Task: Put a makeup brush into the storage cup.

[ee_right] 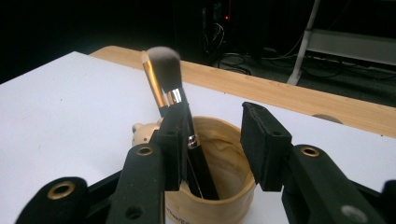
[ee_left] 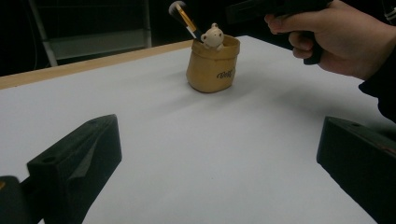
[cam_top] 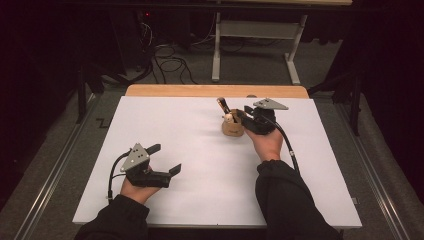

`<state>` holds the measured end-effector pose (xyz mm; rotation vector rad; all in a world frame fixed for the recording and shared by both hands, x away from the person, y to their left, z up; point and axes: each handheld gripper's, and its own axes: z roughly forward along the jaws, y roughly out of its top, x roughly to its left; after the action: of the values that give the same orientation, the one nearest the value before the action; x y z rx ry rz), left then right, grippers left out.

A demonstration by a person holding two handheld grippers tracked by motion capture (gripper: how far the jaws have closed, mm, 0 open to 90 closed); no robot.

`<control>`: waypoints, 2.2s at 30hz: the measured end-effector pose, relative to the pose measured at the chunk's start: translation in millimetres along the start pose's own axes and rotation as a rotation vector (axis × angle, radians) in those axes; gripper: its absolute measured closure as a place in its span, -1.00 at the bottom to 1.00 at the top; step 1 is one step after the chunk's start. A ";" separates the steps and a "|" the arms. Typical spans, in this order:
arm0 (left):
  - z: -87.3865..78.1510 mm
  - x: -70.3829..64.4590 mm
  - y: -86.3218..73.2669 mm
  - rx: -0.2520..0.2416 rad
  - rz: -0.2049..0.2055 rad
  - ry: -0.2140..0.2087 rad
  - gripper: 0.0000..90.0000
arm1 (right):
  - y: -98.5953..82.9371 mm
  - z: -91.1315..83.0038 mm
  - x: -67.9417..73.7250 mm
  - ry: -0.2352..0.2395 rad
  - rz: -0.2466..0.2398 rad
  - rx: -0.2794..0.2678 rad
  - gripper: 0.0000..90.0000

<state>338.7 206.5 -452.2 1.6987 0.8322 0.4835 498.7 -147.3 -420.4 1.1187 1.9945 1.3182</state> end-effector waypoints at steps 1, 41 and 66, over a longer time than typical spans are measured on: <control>0.0 0.0 0.0 0.000 0.000 0.000 -0.99 | -0.3 -0.5 0.0 0.003 0.000 0.002 0.40; 1.2 -1.3 -2.4 0.023 0.003 -0.002 -0.99 | -37.9 -54.1 22.6 0.133 0.000 -0.015 -0.66; 0.3 -1.4 -3.7 0.029 -0.003 0.015 -0.99 | -68.5 -139.4 10.7 0.120 -0.063 -0.081 -0.99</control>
<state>336.9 205.8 -455.7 1.7222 0.8568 0.4847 362.2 -222.0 -425.6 0.9524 2.0245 1.4499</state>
